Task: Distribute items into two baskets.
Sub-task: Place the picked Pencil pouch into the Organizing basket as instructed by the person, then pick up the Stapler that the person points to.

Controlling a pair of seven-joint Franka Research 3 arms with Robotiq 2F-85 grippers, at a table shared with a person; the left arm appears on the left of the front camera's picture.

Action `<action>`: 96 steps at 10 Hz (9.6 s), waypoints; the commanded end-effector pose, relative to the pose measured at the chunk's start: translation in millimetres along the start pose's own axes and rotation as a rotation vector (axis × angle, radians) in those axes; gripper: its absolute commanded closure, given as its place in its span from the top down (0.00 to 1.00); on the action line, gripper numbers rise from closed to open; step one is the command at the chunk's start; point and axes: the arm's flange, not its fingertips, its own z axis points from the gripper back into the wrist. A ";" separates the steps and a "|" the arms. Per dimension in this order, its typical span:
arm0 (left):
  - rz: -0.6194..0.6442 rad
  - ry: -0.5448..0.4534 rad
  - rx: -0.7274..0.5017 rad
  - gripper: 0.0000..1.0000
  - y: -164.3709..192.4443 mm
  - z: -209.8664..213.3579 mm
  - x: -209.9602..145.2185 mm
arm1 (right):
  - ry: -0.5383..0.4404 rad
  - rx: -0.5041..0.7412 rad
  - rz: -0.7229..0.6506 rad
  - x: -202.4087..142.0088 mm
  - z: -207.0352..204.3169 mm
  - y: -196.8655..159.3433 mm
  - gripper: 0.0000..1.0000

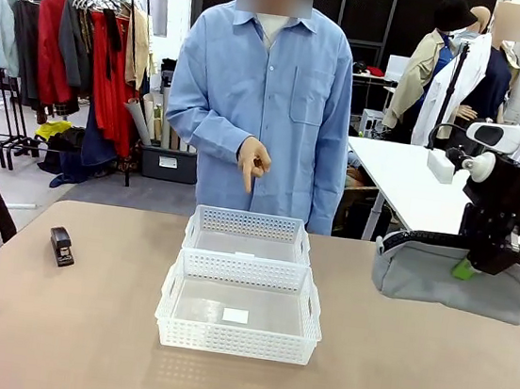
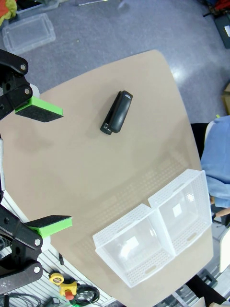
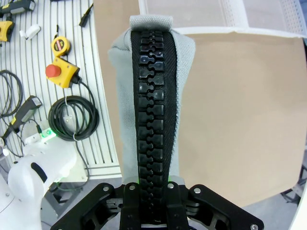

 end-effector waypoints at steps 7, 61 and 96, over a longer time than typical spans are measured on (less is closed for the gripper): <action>-0.002 -0.003 -0.004 1.00 -0.6 0.9 0.3 | -0.011 0.031 0.074 35.0 -11.6 -49.9 0.00; -0.002 -0.003 -0.004 1.00 -0.6 0.9 0.3 | -0.038 -0.030 0.213 281.5 -247.3 -259.6 0.00; -0.002 -0.003 -0.004 1.00 -0.6 0.9 0.3 | -0.172 0.103 0.040 162.4 -82.8 -223.2 1.00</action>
